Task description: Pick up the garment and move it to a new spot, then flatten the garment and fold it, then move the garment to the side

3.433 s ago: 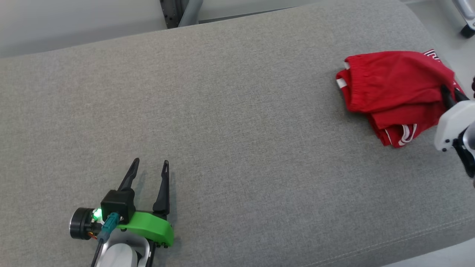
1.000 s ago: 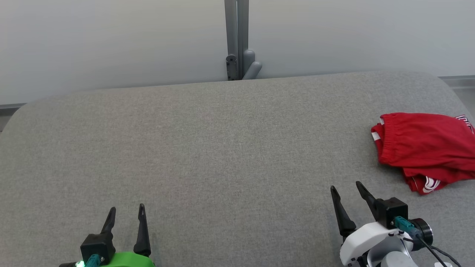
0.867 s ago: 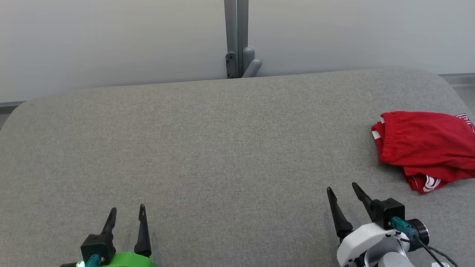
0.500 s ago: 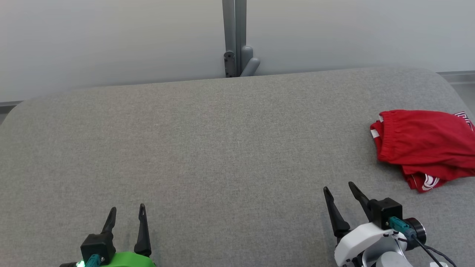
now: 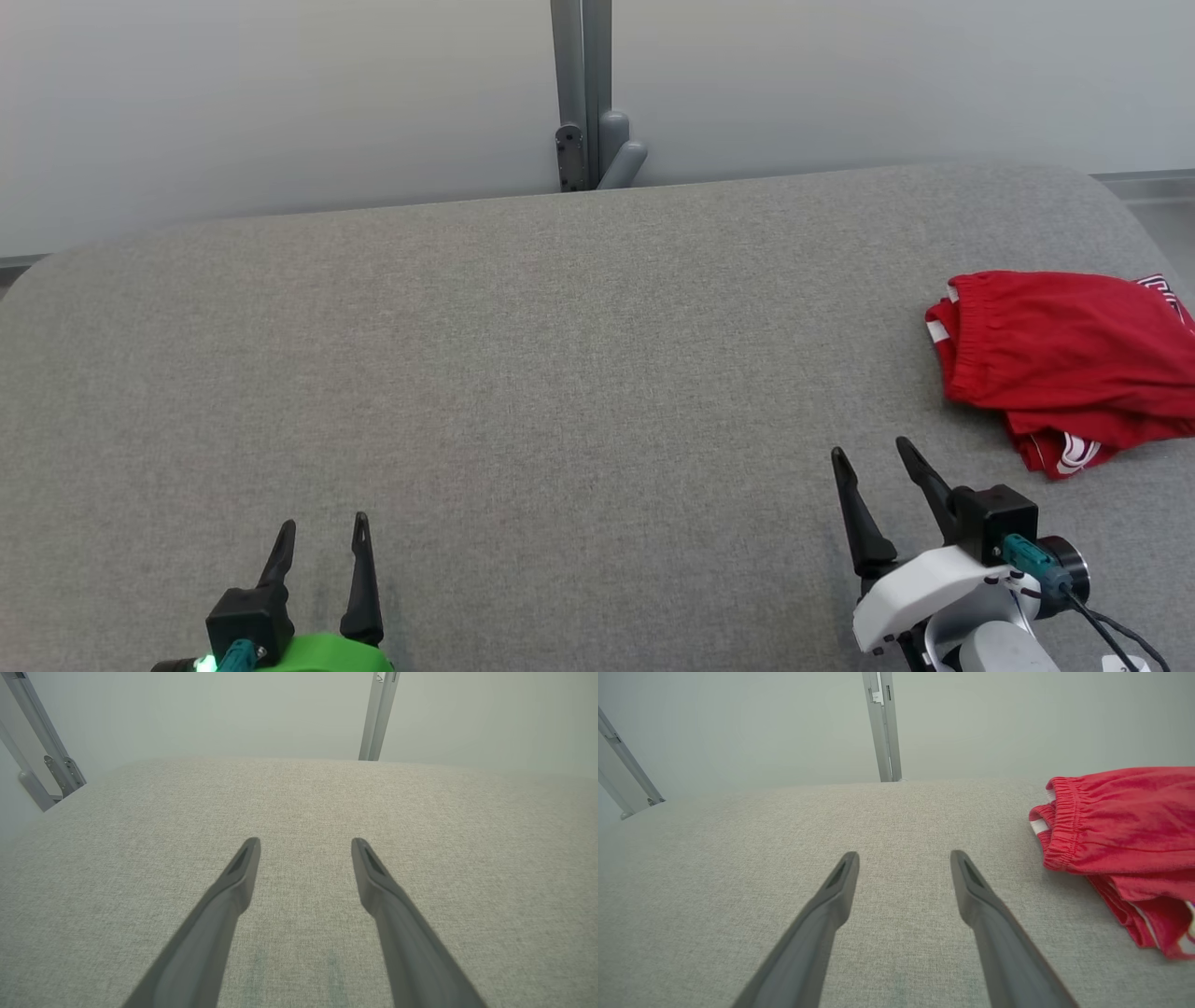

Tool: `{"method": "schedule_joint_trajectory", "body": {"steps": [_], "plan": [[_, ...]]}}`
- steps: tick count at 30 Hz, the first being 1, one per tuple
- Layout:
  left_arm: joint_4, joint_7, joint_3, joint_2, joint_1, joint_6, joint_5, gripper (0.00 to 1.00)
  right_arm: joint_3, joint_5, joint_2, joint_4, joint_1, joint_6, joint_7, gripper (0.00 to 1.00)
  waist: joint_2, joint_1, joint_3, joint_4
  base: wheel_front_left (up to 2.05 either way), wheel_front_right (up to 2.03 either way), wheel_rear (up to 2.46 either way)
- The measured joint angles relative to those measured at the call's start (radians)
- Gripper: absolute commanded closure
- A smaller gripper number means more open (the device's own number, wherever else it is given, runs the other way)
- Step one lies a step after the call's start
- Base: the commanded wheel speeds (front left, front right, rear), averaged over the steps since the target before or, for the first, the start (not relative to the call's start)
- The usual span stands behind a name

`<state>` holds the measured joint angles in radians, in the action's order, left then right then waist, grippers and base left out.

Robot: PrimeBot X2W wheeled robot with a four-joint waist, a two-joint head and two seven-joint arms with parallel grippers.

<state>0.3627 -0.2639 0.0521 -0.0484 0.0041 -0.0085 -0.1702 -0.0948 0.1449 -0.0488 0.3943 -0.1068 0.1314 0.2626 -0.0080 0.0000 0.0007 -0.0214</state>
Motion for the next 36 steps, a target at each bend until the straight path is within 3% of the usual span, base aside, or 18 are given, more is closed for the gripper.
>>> {"method": "schedule_joint_trajectory", "body": {"steps": [36], "plan": [[0.012, 0.000, 0.004, 0.000, -0.001, -0.001, -0.003, 0.00, 0.006, -0.033, 0.000, 0.000, 0.013, 0.000, 0.000, 0.00, 0.0000, 0.0000, -0.001, 0.005, 0.00, 0.00, 0.00]]}}
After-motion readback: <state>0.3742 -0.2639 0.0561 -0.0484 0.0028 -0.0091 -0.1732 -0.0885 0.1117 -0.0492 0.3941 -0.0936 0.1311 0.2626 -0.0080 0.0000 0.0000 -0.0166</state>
